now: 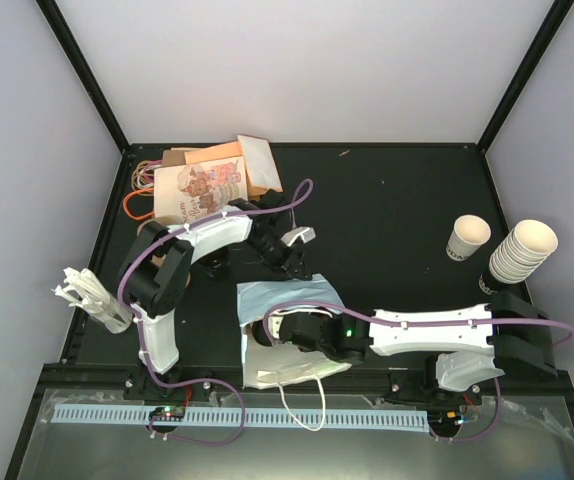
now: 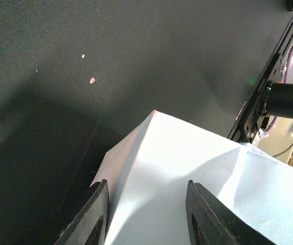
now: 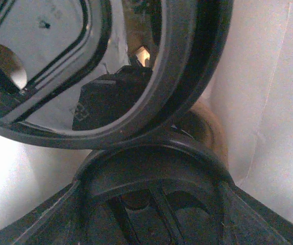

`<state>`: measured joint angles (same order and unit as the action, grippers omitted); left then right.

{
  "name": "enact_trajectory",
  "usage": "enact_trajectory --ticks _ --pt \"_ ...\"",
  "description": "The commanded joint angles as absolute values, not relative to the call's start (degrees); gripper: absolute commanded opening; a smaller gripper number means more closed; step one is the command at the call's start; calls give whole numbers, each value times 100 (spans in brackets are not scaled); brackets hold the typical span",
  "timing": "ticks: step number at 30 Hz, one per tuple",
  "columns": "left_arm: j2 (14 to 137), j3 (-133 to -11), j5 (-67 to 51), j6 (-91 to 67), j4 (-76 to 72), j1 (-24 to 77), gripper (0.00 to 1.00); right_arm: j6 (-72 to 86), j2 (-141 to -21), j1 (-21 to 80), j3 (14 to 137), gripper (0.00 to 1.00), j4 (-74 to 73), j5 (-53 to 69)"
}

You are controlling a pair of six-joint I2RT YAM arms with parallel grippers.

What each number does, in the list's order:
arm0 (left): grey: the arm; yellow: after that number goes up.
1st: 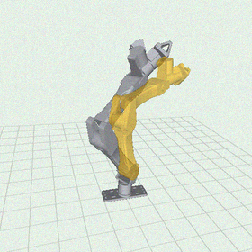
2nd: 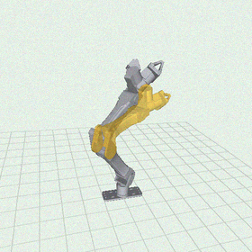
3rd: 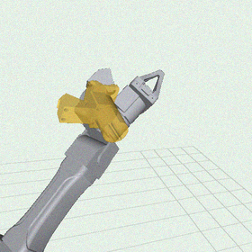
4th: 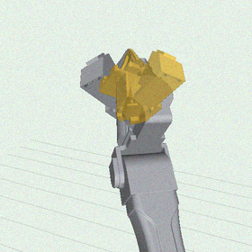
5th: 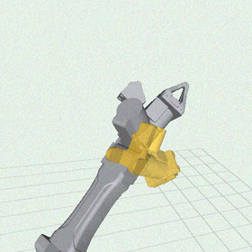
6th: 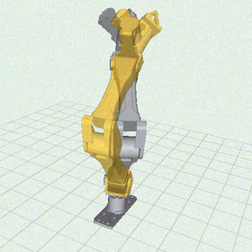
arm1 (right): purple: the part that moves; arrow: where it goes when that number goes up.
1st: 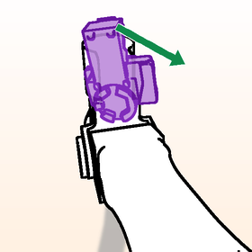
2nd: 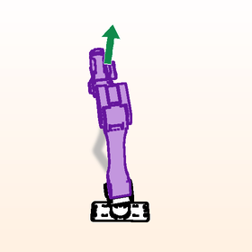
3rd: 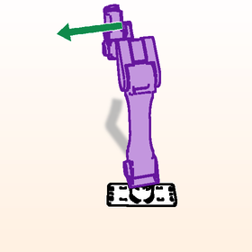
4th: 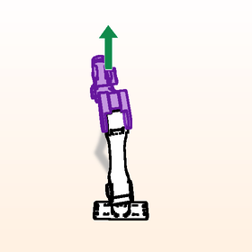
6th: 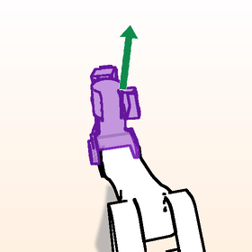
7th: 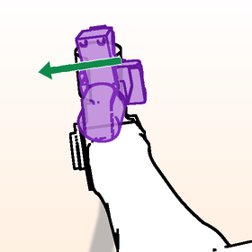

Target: Pack the takeout coffee

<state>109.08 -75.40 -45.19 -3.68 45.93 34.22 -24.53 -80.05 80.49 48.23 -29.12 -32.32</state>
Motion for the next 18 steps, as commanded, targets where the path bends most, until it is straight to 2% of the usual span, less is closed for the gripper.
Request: enact_trajectory --ticks 1,18 --pt "10468 -7704 -4914 -365 5567 3736 44 -2239 -8002 7809 4669 63 -3560 -2648" --pt "10228 -7463 -4580 -404 5569 4174 44 -2340 -8232 7807 4606 63 -3482 -2540"
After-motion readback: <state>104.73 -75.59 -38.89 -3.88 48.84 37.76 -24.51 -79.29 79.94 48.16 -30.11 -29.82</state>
